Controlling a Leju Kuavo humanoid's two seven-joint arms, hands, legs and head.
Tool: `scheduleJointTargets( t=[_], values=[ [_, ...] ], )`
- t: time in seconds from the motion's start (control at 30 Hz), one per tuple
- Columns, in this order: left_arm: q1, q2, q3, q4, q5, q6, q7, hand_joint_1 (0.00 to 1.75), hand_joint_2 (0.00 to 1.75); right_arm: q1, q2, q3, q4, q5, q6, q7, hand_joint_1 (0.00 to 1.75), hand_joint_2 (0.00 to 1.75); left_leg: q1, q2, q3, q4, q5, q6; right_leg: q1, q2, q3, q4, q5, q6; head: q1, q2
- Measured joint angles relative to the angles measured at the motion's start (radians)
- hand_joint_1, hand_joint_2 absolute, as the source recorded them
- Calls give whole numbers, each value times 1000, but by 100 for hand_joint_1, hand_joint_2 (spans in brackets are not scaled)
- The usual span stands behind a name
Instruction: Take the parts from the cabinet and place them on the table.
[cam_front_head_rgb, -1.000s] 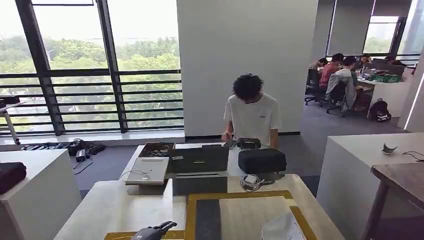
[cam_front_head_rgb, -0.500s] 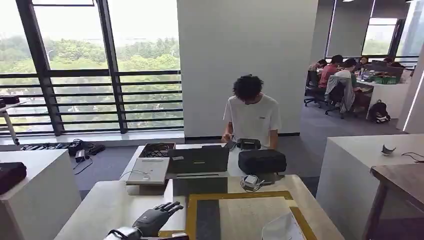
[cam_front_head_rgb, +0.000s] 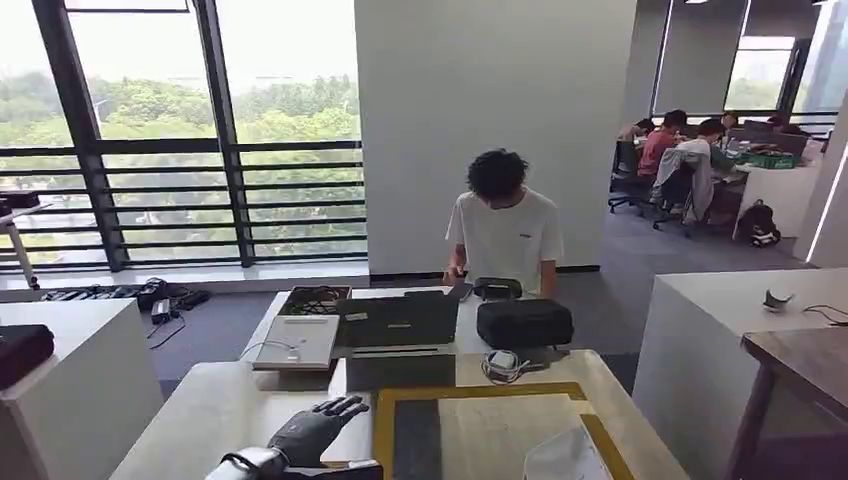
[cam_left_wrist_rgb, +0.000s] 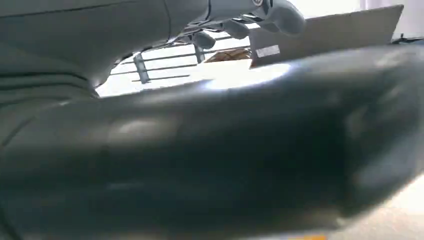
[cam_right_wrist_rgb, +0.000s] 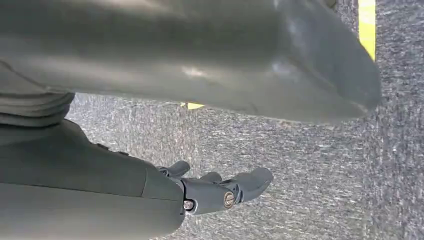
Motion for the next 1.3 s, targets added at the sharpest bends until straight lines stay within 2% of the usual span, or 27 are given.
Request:
scheduleJointTargets(
  t=[0.07, 0.13, 0.17, 0.2, 0.23, 0.3, 0.33, 0.37, 0.4, 0.5, 0.57, 0.63, 0.67, 0.7, 0.77, 0.8, 0.83, 0.87, 0.93, 1.0, 1.03, 1.07, 1.1, 1.2, 1.23, 1.27, 1.3],
  values=[
    [0, 3, -1, -5, -7, 12, 8, 0, 0, -1, 3, 0, 0, 7, 1, -6, 0, 0, 1, 4, 9, -20, 12, 4, 2, 0, -37, 88, -56, 7, 3, 0],
    [14, 10, -1, -9, -8, 16, 7, 0, 0, -2, 3, 1, 0, 15, 5, -10, 0, 0, 4, 7, 6, -18, 11, 3, -10, -2, -109, 242, -120, 19, 6, 0],
    [24, 14, -2, -11, -8, 17, 4, 0, 0, -1, 3, 1, 0, 16, 6, -9, 0, 0, 6, 8, 3, -15, 10, 0, -17, -2, -136, 293, -131, 26, 5, 0],
    [29, 16, -2, -13, -8, 18, 1, 0, 0, -1, 3, 1, 0, 16, 8, -6, 0, 0, 10, 8, 1, -10, 8, -5, -22, -3, -137, 290, -119, 32, 6, 0],
    [31, 17, -2, -16, -8, 18, -1, 0, 0, -1, 3, 1, 0, 15, 10, 0, 0, 0, 18, 7, -4, 1, 4, -13, -29, -4, -112, 237, -82, 41, 6, 0],
    [30, 18, -3, -23, -7, 18, -3, 0, 0, -2, 3, 1, 0, 15, 10, 3, 0, 0, 37, 5, -16, 35, -15, -39, -47, -10, -17, 54, 3, 66, 9, 0],
    [29, 18, -4, -28, -6, 19, -3, 0, 0, -5, 9, 1, 2, 15, 12, 6, 0, 0, 35, 4, -25, 48, -22, -52, -40, -1, -15, 46, -35, 69, 13, 0],
    [28, 19, -5, -31, -6, 19, -3, 0, 0, -6, 11, 2, 1, 15, 12, 6, 0, 0, 28, 3, -36, 69, -29, -63, -39, 7, -15, 43, -26, 42, 16, 0],
    [28, 18, -6, -34, -5, 20, -3, 0, 0, -5, 11, 2, 2, 16, 13, 7, 0, 0, 28, 0, -37, 65, -27, -66, -39, 6, -21, 54, -30, 26, 13, 0],
    [28, 17, -9, -38, -2, 22, -2, 0, 0, -6, 10, 2, 2, 17, 12, 7, 0, 0, 34, 0, -39, 60, -28, -81, -37, 5, -26, 58, -27, -3, 13, 0],
    [26, 17, -9, -42, 4, 25, -2, 0, 0, -6, 10, 3, 1, 21, 11, 5, 0, 0, 32, 1, -73, 142, -87, -75, -33, 5, -27, 55, -22, -14, 12, 0],
    [26, 17, -11, -44, 5, 28, -2, 0, 0, -6, 10, 3, 2, 22, 11, 5, 0, 0, 25, 1, -147, 308, -165, -71, -27, 4, -33, 55, -18, -21, 12, 0],
    [28, 17, -12, -44, 5, 29, -2, 0, 0, -6, 10, 3, 2, 22, 11, 5, 0, 0, 22, 1, -173, 365, -182, -67, -22, 4, -36, 55, -17, -23, 12, 0],
    [31, 17, -13, -44, 7, 29, -3, 0, 0, -5, 10, 3, 2, 23, 11, 5, 0, 0, 19, 1, -177, 376, -176, -61, -18, 4, -38, 55, -15, -26, 12, 0],
    [31, 17, -14, -45, 11, 30, -3, 0, 0, -5, 10, 3, 2, 24, 11, 7, 0, 0, 11, 1, -120, 271, -110, -42, -11, 5, -40, 55, -12, -27, 12, 0],
    [29, 17, -14, -46, 13, 31, -4, 0, 0, -5, 10, 3, 2, 25, 11, 7, 0, 0, 5, 1, -68, 177, -70, -29, -9, 6, -39, 55, -10, -26, 12, 0],
    [26, 17, -14, -47, 13, 32, -6, 0, 0, -5, 11, 3, 2, 25, 11, 7, 0, 0, -4, 0, -27, 96, -55, -15, -9, 5, -39, 55, -8, -23, 12, 0],
    [25, 17, -14, -48, 15, 32, -6, 0, 0, -5, 12, 4, 2, 26, 11, 7, 0, 0, -6, 1, -23, 83, -67, -13, -6, 5, -40, 55, -6, -19, 12, 0],
    [24, 16, -14, -50, 16, 32, -8, 0, 0, -6, 11, 4, 2, 26, 12, 7, 0, 0, -10, 4, -21, 77, -55, -24, -6, 4, -44, 53, -1, -10, 11, 0],
    [25, 15, -14, -50, 16, 32, -9, 0, 0, -6, 11, 4, 2, 27, 12, 7, 0, 0, -15, 2, -26, 77, -47, -18, -8, 1, -42, 43, 9, 4, 13, 0],
    [24, 16, -14, -50, 16, 32, -8, 0, 0, -6, 10, 4, 2, 27, 11, 7, 0, 0, -8, 2, -25, 63, -36, -11, -6, 2, -42, 41, 13, 10, 13, 0],
    [23, 14, -14, -50, 17, 32, -9, 0, 0, -6, 8, 4, 2, 27, 11, 7, 0, 0, -4, 5, -23, 57, -28, -7, -10, 0, -46, 53, -1, 13, 13, 0],
    [23, 12, -14, -51, 18, 32, -9, 0, 0, -6, 8, 4, 2, 27, 11, 7, 0, 0, -2, 5, -27, 53, -22, 2, -7, -2, -67, 97, -40, 17, 16, 0],
    [26, 9, -15, -48, 22, 32, -10, 0, 0, -6, 7, 4, 2, 27, 10, 7, 0, 0, -5, 7, -44, 57, -15, 7, -7, -2, -162, 324, -149, 26, 18, 0],
    [28, 8, -15, -47, 23, 32, -10, 0, 0, -5, 6, 4, 2, 27, 10, 8, 0, 0, -6, 7, -48, 59, -13, 7, -7, -2, -171, 350, -152, 26, 18, 0],
    [30, 8, -15, -47, 23, 32, -10, 0, 0, -5, 6, 4, 2, 27, 10, 8, 0, 0, -7, 7, -52, 61, -12, 5, -6, -2, -154, 325, -132, 25, 19, 0],
    [30, 8, -15, -46, 24, 32, -10, 0, 0, -5, 5, 4, 2, 26, 10, 8, 0, 0, -7, 7, -54, 64, -10, 4, -6, -2, -114, 261, -99, 22, 19, 0]
  ],
)
